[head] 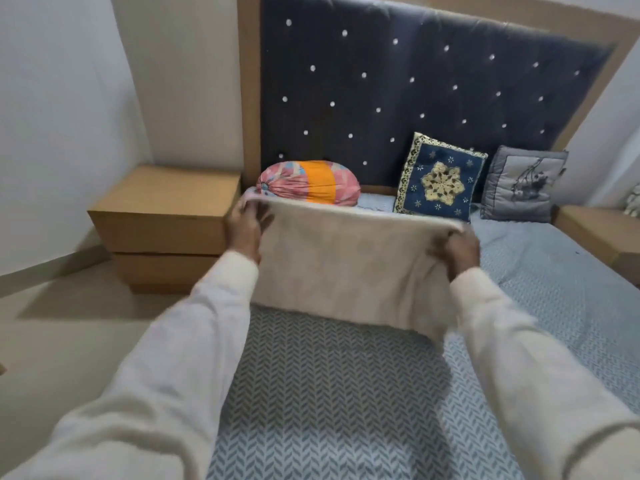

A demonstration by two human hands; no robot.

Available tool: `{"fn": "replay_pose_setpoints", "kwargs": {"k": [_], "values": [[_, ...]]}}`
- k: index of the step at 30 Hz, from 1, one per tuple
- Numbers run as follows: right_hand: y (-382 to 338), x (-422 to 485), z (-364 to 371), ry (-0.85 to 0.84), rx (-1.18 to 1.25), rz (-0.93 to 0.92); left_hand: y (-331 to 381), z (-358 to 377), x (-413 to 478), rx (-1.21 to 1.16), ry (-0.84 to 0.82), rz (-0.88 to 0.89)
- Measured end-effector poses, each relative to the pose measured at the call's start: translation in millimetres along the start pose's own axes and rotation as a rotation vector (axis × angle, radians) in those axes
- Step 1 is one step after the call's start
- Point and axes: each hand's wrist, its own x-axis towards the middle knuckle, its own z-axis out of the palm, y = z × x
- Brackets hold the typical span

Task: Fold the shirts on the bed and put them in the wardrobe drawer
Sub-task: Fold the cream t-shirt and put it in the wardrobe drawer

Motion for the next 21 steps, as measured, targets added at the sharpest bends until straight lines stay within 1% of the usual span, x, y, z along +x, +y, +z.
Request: {"fn": "replay_pose_setpoints", "kwargs": {"k": [1, 2, 3, 4, 6, 8, 11, 14, 15, 16, 18, 20, 21], "values": [[-29.8, 14.2, 0.8, 0.053, 0.248, -0.029, 21.4, 26.0, 13.4, -0.054, -0.036, 0.062], [-52.3, 25.4, -0.3, 0.073, 0.379, -0.088, 41.3, 44.9, 24.4, -0.085, -0.058, 0.114], [-73.1, 32.1, -2.0, 0.086, 0.425, -0.162, 60.8, 59.9, 31.8, -0.099, -0.076, 0.156], [-89.5, 38.0, -5.7, 0.099, 0.416, -0.231, 75.8, 70.0, 38.5, -0.1, -0.102, 0.191], [-112.6, 44.8, -14.2, 0.11, 0.325, -0.315, 97.0, 78.0, 43.3, -0.057, -0.157, 0.245], [-116.4, 52.9, -21.2, 0.118, 0.169, -0.342, 100.8, 70.1, 46.0, 0.07, -0.166, 0.273], [-92.5, 60.8, -27.1, 0.172, -0.159, -0.383, 82.9, 35.7, 51.3, 0.369, -0.11, 0.309], [-55.4, 57.0, -26.2, 0.216, -0.568, -0.375, 50.2, 0.3, 51.9, 0.868, -0.042, 0.342], [-38.8, 51.2, -25.2, 0.221, -0.669, -0.369, 36.1, -11.3, 50.0, 1.036, -0.026, 0.362], [-23.5, 43.2, -23.3, 0.213, -0.744, -0.375, 22.2, -22.6, 46.1, 1.155, -0.032, 0.378], [9.3, 27.9, -20.6, 0.154, -0.822, -0.356, -1.9, -46.0, 30.1, 1.31, -0.092, 0.388], [41.9, 15.3, -21.7, 0.056, -0.91, -0.286, -21.5, -73.7, 14.9, 1.473, -0.174, 0.414], [59.0, 8.7, -22.1, -0.001, -0.99, -0.267, -30.8, -88.7, 6.2, 1.554, -0.222, 0.43]]}}
